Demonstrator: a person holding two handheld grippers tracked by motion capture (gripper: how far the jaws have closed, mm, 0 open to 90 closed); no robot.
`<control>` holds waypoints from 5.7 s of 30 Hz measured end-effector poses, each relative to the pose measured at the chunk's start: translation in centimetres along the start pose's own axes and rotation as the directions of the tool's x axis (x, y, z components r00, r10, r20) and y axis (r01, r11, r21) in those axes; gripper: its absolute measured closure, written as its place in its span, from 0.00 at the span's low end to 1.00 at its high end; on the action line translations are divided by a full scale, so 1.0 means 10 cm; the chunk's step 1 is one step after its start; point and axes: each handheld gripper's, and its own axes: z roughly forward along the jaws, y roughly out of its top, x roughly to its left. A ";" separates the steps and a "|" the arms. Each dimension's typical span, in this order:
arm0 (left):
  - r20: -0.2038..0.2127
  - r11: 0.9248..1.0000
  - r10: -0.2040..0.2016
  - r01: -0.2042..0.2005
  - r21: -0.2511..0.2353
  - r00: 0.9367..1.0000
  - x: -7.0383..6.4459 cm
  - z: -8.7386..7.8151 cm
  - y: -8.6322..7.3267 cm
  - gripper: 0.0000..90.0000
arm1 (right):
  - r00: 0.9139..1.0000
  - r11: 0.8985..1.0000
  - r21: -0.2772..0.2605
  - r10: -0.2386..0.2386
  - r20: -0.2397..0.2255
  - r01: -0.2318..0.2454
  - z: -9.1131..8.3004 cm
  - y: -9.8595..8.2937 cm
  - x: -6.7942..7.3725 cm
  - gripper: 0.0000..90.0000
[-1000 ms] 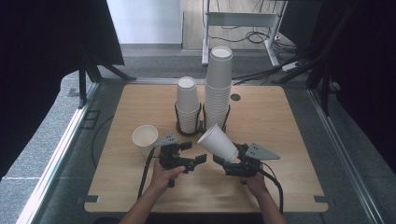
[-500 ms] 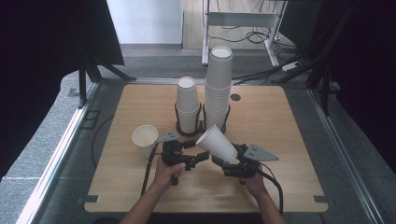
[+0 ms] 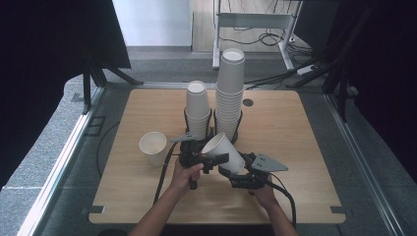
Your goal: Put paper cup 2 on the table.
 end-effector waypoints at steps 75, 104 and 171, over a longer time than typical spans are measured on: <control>-0.201 0.967 0.238 -0.251 -0.044 0.950 -0.21 -0.25 0.11 0.14 | 0.992 0.979 0.201 -0.054 0.112 0.030 0.07 -0.13 -0.04 0.14; -0.430 0.949 0.307 -0.308 0.071 0.849 -0.14 -0.30 -0.01 0.14 | 0.988 0.973 0.226 -0.073 0.133 0.042 0.02 -0.15 -0.07 0.15; -0.710 0.931 0.364 -0.264 0.253 0.604 0.07 -0.23 -0.28 0.00 | 0.989 0.973 0.225 -0.084 0.121 0.056 -0.03 -0.15 -0.04 0.15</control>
